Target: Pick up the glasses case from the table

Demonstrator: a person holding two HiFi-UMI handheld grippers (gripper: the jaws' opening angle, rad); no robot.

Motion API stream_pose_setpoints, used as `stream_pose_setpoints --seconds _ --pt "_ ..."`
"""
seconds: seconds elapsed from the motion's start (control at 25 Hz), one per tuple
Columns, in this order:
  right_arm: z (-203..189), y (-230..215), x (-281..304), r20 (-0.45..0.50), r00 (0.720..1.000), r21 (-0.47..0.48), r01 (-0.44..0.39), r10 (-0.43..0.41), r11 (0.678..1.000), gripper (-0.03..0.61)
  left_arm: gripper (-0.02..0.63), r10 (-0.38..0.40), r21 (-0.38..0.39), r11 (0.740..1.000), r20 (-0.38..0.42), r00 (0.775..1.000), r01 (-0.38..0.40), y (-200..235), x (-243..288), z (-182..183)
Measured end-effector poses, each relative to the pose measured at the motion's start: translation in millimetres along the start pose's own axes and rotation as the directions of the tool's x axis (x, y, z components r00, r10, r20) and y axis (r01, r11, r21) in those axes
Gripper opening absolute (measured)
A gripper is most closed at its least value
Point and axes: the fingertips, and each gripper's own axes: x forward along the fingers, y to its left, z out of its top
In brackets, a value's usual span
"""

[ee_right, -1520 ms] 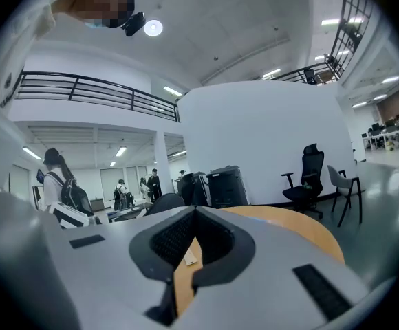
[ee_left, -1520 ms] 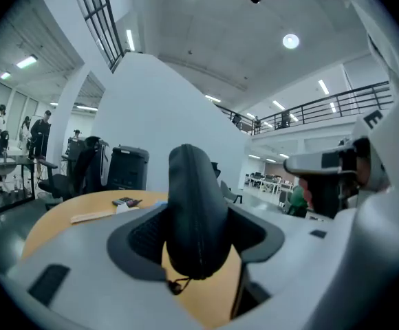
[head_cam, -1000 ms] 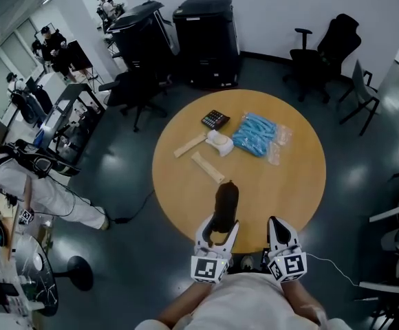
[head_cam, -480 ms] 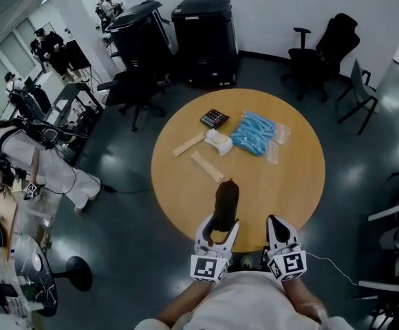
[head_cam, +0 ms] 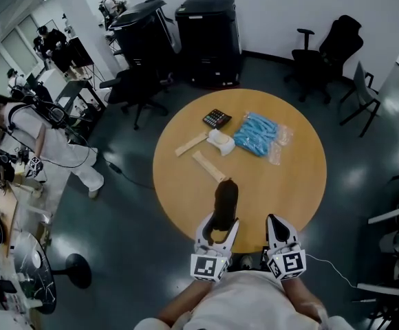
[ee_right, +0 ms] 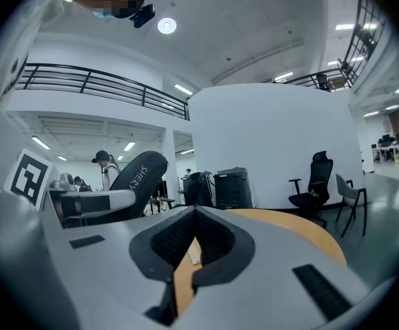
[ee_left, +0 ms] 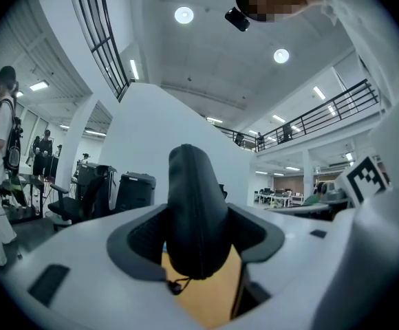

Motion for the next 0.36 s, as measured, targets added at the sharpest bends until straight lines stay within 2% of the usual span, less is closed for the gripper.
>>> stream_pose_setpoints --seconds 0.16,0.36 --pt "0.9 3.6 1.6 -0.006 1.0 -0.003 -0.012 0.012 1.0 0.015 0.265 0.002 0.014 1.0 -0.001 1.0 -0.002 1.4 -1.4 1.1" --pt "-0.1 3.1 0.0 -0.007 1.0 0.001 -0.008 0.008 1.0 0.014 0.265 0.021 -0.018 1.0 -0.007 1.0 -0.021 3.7 -3.0 1.2"
